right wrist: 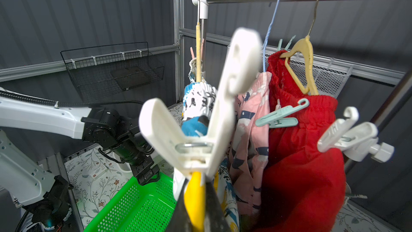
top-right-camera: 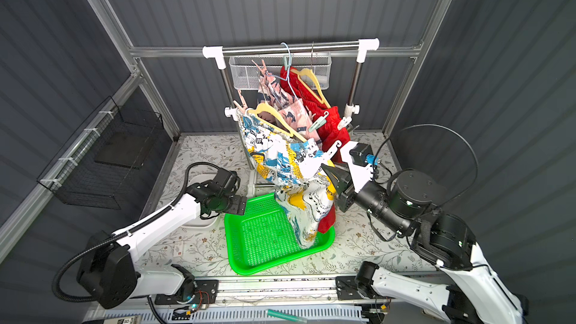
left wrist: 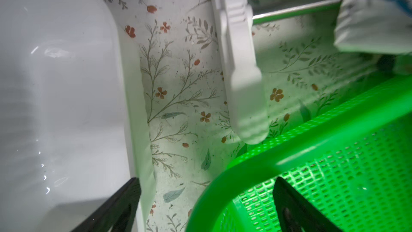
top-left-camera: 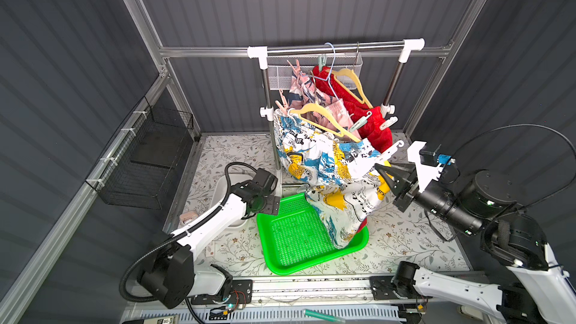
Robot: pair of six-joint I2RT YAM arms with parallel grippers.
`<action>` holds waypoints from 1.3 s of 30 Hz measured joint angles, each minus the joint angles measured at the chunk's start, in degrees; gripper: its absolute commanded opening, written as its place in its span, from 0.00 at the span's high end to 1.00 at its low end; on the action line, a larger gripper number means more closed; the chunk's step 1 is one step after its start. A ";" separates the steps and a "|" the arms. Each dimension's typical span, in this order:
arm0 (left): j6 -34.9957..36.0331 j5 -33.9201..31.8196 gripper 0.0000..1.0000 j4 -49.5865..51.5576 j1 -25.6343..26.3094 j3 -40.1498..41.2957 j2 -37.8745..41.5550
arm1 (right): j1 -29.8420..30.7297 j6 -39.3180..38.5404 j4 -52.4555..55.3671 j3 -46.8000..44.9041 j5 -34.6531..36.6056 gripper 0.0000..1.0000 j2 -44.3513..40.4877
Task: Remove the clothespins securing shorts to the hanger
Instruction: Adjust the basket at the center of the board.
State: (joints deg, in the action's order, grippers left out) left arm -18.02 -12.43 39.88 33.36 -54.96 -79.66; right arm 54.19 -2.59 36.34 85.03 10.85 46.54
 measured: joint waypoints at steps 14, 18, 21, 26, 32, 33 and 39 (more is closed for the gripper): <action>-0.66 -8.22 0.05 4.11 0.44 -4.31 -6.73 | -2.10 0.00 0.66 -0.48 -5.27 1.00 -0.68; -0.66 -8.57 0.04 3.96 -0.11 -5.49 -7.50 | -2.36 -0.02 1.44 -0.48 -6.71 1.00 -1.03; -0.66 -8.52 0.03 3.87 -0.79 -5.64 -7.41 | -2.43 -0.02 1.81 -0.48 -7.41 1.00 -1.20; -0.52 -6.58 0.00 2.23 -1.22 -5.40 -3.52 | -2.67 -0.04 2.01 -0.39 -8.35 1.00 -1.20; 0.83 -2.67 0.00 -4.57 -1.22 -5.31 5.09 | -2.69 -0.04 2.73 1.77 -10.23 1.00 -0.76; 1.25 -1.99 0.00 -5.66 -1.22 -5.31 5.77 | -2.69 -0.04 3.04 2.62 -10.69 1.00 -0.59; 4.33 2.51 0.00 -10.43 -1.22 -5.31 6.80 | -2.69 -0.04 4.35 8.07 -13.55 1.00 0.44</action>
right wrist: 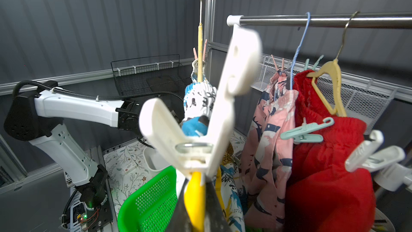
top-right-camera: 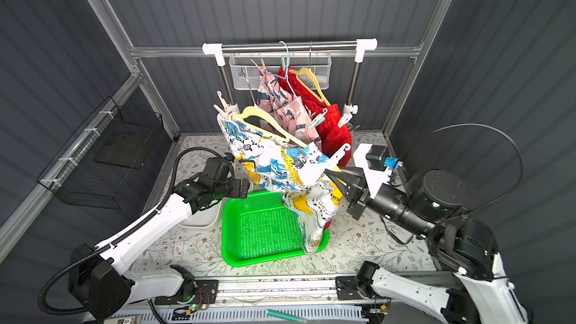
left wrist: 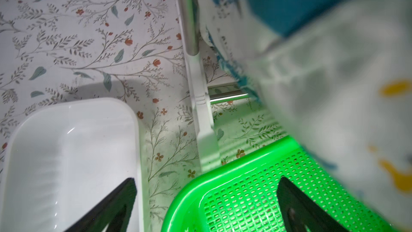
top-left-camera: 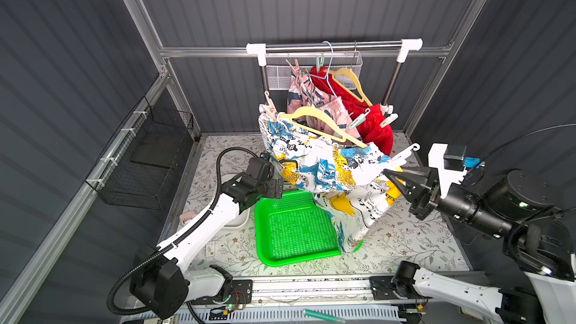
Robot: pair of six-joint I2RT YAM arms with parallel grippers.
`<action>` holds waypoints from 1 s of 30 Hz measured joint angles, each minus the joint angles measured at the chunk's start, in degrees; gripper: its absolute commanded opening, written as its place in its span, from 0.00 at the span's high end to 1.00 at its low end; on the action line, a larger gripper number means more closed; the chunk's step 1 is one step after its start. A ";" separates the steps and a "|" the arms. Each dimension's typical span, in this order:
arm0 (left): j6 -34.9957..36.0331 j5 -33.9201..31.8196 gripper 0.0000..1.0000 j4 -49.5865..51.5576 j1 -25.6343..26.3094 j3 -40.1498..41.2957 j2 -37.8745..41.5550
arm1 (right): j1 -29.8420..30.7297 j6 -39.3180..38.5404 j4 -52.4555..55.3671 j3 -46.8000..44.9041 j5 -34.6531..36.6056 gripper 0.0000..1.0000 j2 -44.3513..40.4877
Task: Remove the clothespins securing shorts to the hanger
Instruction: Adjust the basket at the center of the board, then adjust the shorts in the basket.
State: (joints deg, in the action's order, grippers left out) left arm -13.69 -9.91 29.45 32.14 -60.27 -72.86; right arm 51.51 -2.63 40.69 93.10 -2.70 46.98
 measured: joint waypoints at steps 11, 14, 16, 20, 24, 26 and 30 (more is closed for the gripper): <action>9.22 9.77 0.21 -17.49 0.00 6.67 10.40 | 0.00 0.02 0.09 3.28 -3.69 1.00 2.86; 10.54 13.03 0.91 -21.55 0.00 8.46 11.87 | 0.00 0.00 0.09 3.28 -3.78 1.00 3.39; 11.02 14.51 1.00 -23.58 0.00 8.48 11.87 | -0.04 0.00 0.07 3.28 -3.78 1.00 3.54; 11.56 14.40 1.00 -24.44 0.00 8.48 11.87 | -0.15 0.00 0.07 3.28 -3.72 1.00 3.48; 11.34 11.10 1.00 -21.44 0.00 7.50 11.67 | -0.22 -0.11 0.07 3.28 -3.50 1.00 3.37; 10.71 9.14 1.00 -19.56 -0.20 7.06 11.67 | -0.26 -0.20 0.07 3.28 -3.48 1.00 3.37; 7.89 8.15 0.73 -15.32 -3.67 6.73 11.67 | -0.52 -0.20 0.02 3.26 -3.50 1.00 3.39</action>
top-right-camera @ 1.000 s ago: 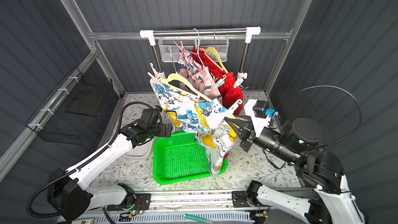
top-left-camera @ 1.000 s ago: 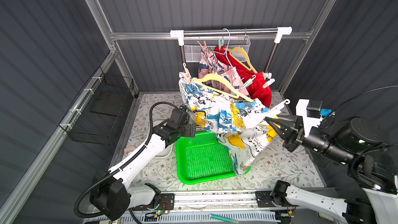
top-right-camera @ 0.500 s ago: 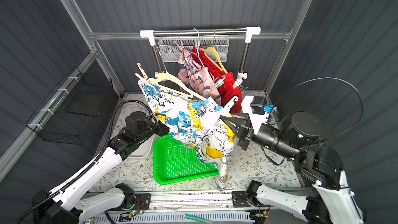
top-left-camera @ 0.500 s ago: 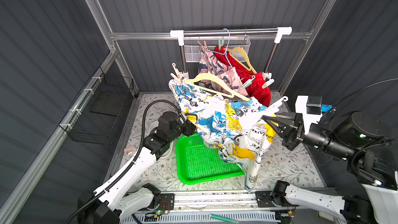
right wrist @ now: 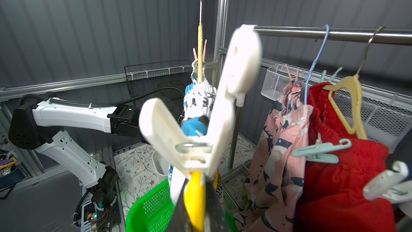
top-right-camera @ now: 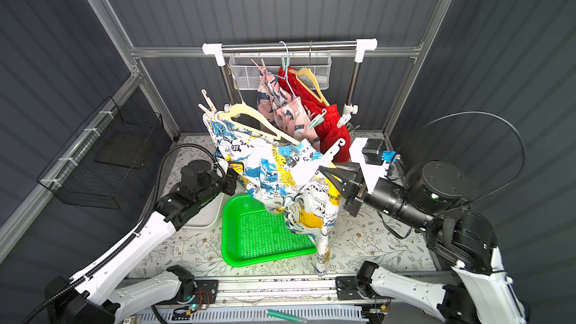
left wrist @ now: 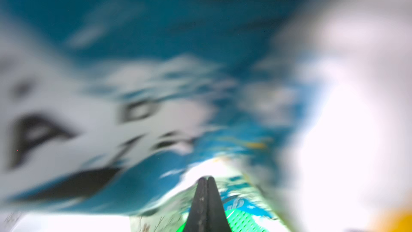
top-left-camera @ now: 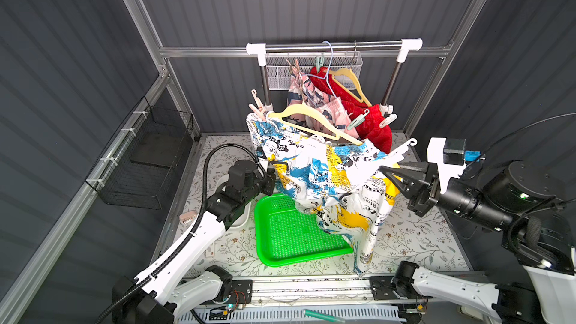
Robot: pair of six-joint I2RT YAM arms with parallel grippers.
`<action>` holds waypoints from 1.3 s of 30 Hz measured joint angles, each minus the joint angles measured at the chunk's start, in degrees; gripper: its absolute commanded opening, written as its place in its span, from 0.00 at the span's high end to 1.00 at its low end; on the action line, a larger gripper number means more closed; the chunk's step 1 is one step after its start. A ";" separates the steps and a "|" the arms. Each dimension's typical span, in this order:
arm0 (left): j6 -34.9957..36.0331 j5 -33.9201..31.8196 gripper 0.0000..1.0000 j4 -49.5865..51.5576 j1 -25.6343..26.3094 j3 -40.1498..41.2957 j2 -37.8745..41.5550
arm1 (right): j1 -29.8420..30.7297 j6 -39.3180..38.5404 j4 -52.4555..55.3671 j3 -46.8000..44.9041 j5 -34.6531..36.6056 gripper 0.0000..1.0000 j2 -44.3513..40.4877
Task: Remove the clothespins securing shorts to the hanger
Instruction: Adjust the shorts in the basket.
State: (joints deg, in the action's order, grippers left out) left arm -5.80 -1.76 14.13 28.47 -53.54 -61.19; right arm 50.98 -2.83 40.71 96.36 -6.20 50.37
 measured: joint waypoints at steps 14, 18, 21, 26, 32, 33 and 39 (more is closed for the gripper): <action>-12.09 7.08 0.16 5.44 -15.85 -2.71 -7.48 | -1.55 0.24 -0.35 -0.02 -2.34 1.00 0.70; -11.82 9.92 0.11 6.03 -16.22 -3.87 -9.40 | -1.99 0.33 -0.37 -0.02 -3.08 1.00 0.63; -11.17 14.16 0.10 4.55 -16.31 -3.48 -9.01 | -2.27 0.44 -0.37 -0.02 -3.52 1.00 0.70; -10.32 23.17 0.10 -0.46 -16.31 -0.94 -7.06 | -2.67 0.55 -0.39 -0.02 -4.26 1.00 0.85; -10.51 32.11 0.12 -8.79 -16.31 2.84 -7.80 | -3.13 0.92 -0.50 -0.02 -5.11 1.00 1.38; -10.75 33.18 0.15 -10.54 -16.31 3.69 -8.13 | -3.26 0.92 -0.57 -0.02 -5.27 1.00 1.51; -12.44 35.01 1.00 -19.85 -16.13 4.70 -11.41 | -3.54 0.92 -1.14 -0.02 -5.68 1.00 1.99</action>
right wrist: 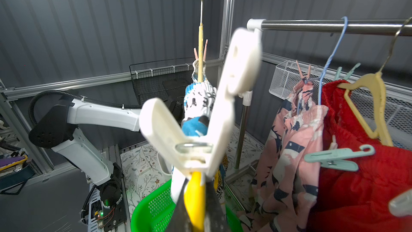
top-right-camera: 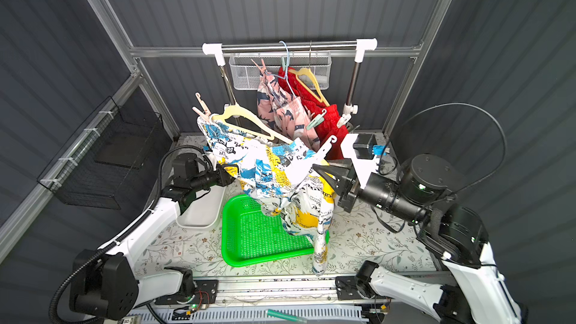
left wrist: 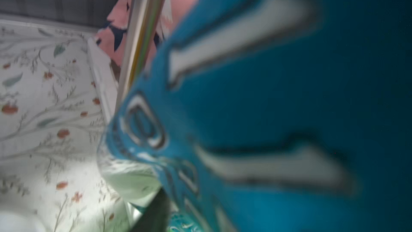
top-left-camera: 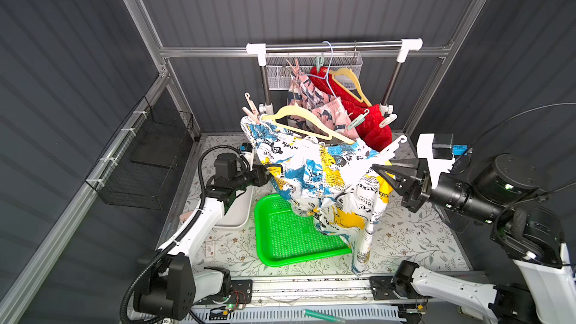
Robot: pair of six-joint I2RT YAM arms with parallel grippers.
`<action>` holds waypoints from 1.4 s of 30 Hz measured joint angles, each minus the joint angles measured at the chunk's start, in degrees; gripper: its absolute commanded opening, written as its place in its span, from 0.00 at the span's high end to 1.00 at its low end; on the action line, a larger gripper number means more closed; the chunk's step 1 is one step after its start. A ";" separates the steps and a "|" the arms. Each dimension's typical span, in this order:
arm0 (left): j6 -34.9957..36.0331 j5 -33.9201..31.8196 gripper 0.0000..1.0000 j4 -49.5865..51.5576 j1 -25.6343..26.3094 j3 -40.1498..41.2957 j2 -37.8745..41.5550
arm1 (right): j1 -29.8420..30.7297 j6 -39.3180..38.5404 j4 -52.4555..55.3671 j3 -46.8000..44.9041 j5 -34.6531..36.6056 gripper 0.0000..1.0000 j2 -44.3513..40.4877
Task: Remove the clothespins securing shorts to the hanger
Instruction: Adjust the shorts in the basket.
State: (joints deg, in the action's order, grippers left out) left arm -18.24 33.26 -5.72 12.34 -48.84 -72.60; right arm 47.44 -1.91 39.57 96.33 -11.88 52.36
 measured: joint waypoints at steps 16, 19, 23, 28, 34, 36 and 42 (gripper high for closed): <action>-0.46 -7.19 1.00 10.14 3.50 -0.44 8.55 | -3.85 0.48 -1.05 -0.07 -2.19 1.00 1.18; -0.46 -7.06 1.00 14.73 4.87 -0.59 12.94 | -6.93 1.42 -2.21 -0.48 -5.07 1.00 1.99; -0.46 -6.43 1.00 19.26 8.46 -1.51 16.28 | -11.82 2.89 -3.34 -0.96 -10.16 1.00 3.23; -0.50 -6.10 1.00 22.53 12.20 -2.36 18.14 | -16.70 4.35 -5.29 -1.64 -16.94 1.00 4.66; -1.38 -5.25 1.00 24.72 13.94 -2.38 21.46 | -21.88 6.05 -9.33 -2.43 -25.88 1.00 6.19; -1.77 -4.96 1.00 25.22 14.14 -2.60 22.45 | -23.91 7.34 -11.52 -2.43 -28.96 1.00 7.28; -2.03 -3.52 1.00 26.77 14.36 -4.33 23.71 | -26.95 10.38 -16.02 -2.73 -34.64 1.00 10.01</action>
State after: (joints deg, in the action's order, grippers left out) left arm -20.27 29.74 21.06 26.70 -53.17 -48.88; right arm 20.49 8.47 23.55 93.60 -46.52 62.37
